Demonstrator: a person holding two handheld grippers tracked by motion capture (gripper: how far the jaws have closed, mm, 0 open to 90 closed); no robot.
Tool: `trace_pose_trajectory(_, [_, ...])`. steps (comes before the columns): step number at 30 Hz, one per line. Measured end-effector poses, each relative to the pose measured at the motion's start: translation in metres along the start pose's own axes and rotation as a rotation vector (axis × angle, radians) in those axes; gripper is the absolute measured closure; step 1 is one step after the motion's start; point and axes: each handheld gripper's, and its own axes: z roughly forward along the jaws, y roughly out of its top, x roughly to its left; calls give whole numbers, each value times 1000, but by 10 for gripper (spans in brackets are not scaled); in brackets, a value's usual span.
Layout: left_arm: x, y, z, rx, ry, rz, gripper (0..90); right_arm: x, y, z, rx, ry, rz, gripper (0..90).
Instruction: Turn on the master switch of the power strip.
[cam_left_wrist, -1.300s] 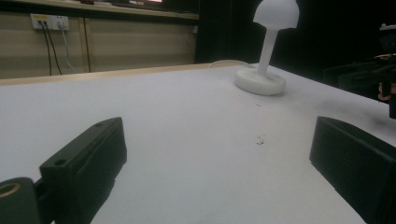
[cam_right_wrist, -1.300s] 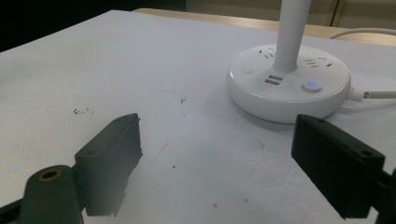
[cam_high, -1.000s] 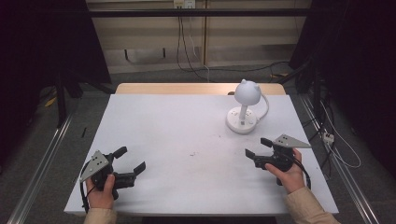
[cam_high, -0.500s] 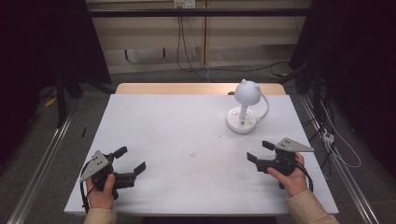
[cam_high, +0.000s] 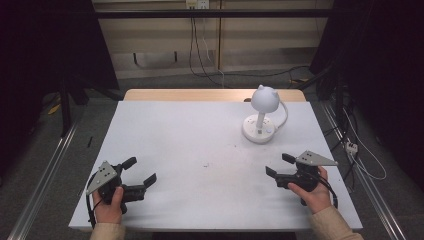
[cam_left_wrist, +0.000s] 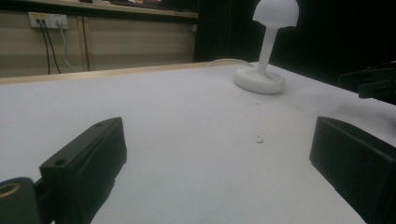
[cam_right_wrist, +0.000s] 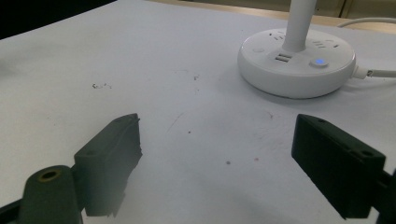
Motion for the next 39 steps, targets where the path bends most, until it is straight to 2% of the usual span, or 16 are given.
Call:
trace_pose_trajectory(27, [0, -1, 1, 8, -1, -1, 36, 5, -11, -19, 11, 14, -6, 151])
trace_pose_trajectory(39, [-1, 0, 4, 16, -1, -3, 36, 5, -15, -20, 2, 10, -16, 139])
